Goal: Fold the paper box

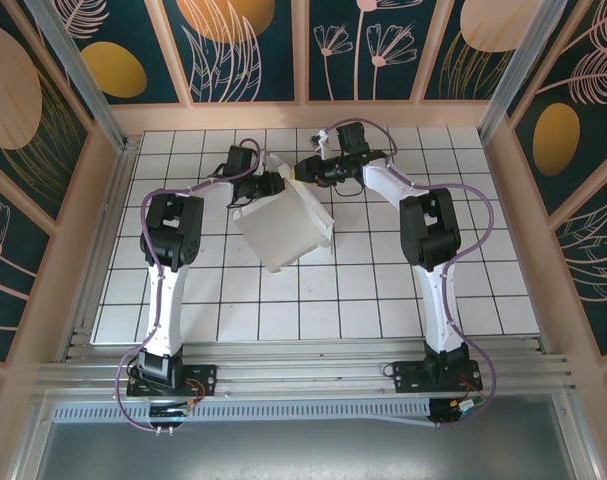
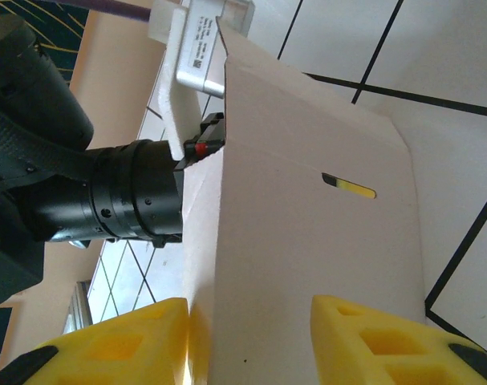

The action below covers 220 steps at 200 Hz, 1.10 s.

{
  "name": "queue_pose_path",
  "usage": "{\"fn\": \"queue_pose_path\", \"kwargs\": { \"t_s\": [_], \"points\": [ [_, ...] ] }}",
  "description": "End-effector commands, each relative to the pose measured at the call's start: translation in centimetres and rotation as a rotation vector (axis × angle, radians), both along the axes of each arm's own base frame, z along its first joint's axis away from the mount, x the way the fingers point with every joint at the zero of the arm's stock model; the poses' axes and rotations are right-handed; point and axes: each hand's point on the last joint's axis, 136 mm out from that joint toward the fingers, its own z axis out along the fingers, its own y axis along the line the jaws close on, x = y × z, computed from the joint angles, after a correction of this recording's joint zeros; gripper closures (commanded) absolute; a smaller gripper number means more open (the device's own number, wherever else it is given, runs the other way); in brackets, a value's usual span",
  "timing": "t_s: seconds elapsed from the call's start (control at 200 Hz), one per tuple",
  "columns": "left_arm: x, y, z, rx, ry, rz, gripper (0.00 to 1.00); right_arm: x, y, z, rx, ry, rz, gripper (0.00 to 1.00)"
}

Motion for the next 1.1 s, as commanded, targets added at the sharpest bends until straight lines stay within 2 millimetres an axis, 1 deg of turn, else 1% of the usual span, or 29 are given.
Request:
{"fn": "queue_pose_path", "kwargs": {
  "t_s": [0.0, 0.125, 0.245, 0.395, 0.501, 0.616, 0.671, 0.706, 0.761, 0.796, 0.846, 0.951, 1.026, 1.061, 1.096],
  "points": [
    [-1.6, -1.5, -1.3, -0.009, 0.042, -0.111, 0.65, -0.8, 0.0, -1.2, -0.034, 0.021, 0.001, 0.56],
    [-1.9, -2.1, -0.1, -0.013, -0.008, -0.178, 0.74, -0.6, 0.0, -1.0, -0.033, 0.017, -0.001, 0.56],
    [-1.8, -2.4, 0.2, 0.002, -0.046, -0.231, 0.78, -0.4, -0.2, -0.8, -0.034, 0.013, -0.008, 0.56],
    [-1.4, -2.3, 0.3, 0.037, -0.082, -0.263, 0.78, -0.1, -0.6, -0.6, -0.034, 0.014, -0.022, 0.56],
    [-1.9, -2.7, 0.4, 0.047, -0.105, -0.325, 0.78, 0.1, -1.1, -0.9, -0.043, 0.020, -0.029, 0.56],
    [-2.2, -2.6, 0.7, 0.074, -0.135, -0.367, 0.79, 0.3, -1.8, -1.0, -0.045, 0.025, -0.040, 0.56],
    [-1.9, -2.1, 0.9, 0.105, -0.150, -0.349, 0.78, 0.3, -2.1, -1.0, -0.045, 0.027, -0.044, 0.56],
    [-1.4, -1.4, 1.0, 0.133, -0.155, -0.315, 0.76, 0.3, -2.2, -1.0, -0.045, 0.028, -0.045, 0.57],
    [-0.4, 0.0, 1.4, 0.177, -0.160, -0.243, 0.66, 0.3, -2.4, -0.9, -0.045, 0.024, -0.046, 0.57],
    [0.0, 0.6, 1.9, 0.186, -0.165, -0.213, 0.63, 0.3, -2.4, -0.7, -0.044, 0.021, -0.045, 0.57],
    [-0.1, 0.6, 3.2, 0.169, -0.193, -0.209, 0.60, 0.2, -2.4, -0.7, -0.044, 0.020, -0.044, 0.57],
    [-0.9, 0.3, 5.2, 0.137, -0.248, -0.216, 0.58, 0.2, -2.5, -0.9, -0.044, 0.021, -0.044, 0.57],
    [-0.5, 1.4, 5.1, 0.185, -0.261, -0.167, 0.57, 0.2, -2.4, -0.9, -0.042, 0.022, -0.043, 0.57],
    [-0.1, 1.9, 4.4, 0.218, -0.247, -0.146, 0.55, 0.2, -2.4, -0.9, -0.041, 0.023, -0.043, 0.57],
    [0.2, 2.0, 3.7, 0.232, -0.226, -0.152, 0.52, 0.2, -2.4, -1.0, -0.040, 0.025, -0.044, 0.57]
  ]
}}
